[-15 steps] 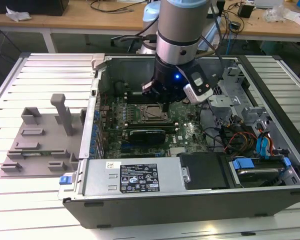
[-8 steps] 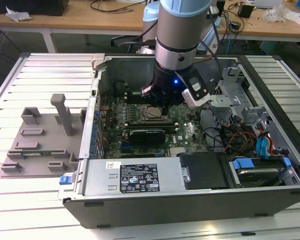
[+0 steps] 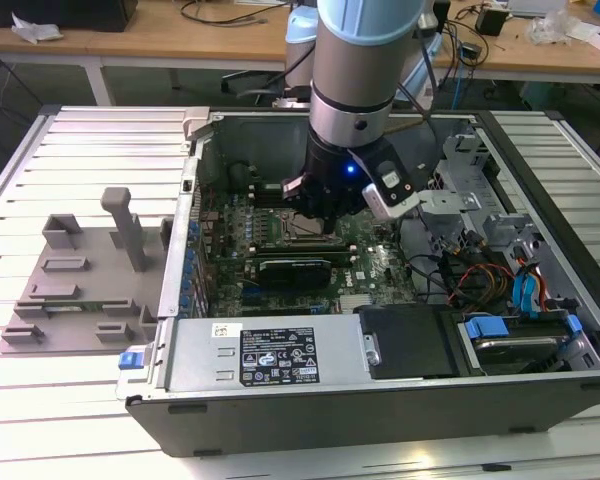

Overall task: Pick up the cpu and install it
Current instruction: 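Install the second cpu locking lever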

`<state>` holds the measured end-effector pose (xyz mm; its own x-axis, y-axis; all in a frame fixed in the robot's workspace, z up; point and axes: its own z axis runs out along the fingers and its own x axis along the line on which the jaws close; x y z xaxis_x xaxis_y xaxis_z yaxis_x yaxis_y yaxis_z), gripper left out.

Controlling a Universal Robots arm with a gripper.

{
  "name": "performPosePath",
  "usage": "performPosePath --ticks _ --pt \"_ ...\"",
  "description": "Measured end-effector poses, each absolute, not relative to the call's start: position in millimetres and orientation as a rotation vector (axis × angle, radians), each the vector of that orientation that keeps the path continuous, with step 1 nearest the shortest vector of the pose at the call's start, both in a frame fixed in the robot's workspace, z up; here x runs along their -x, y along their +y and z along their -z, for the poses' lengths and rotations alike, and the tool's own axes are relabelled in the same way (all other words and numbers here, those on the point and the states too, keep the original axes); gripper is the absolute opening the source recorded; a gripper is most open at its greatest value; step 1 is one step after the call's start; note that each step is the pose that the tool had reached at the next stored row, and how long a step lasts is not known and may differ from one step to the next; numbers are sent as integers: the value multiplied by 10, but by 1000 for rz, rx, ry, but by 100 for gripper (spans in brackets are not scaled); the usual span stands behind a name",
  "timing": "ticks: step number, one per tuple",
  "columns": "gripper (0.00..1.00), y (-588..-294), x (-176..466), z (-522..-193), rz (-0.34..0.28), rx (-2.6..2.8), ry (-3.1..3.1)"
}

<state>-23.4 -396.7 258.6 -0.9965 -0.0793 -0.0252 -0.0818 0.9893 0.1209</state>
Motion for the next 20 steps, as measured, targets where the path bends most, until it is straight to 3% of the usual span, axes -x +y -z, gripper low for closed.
performPosePath --ticks 20 --pt "11 -3967 234 -2362 -190 126 3113"
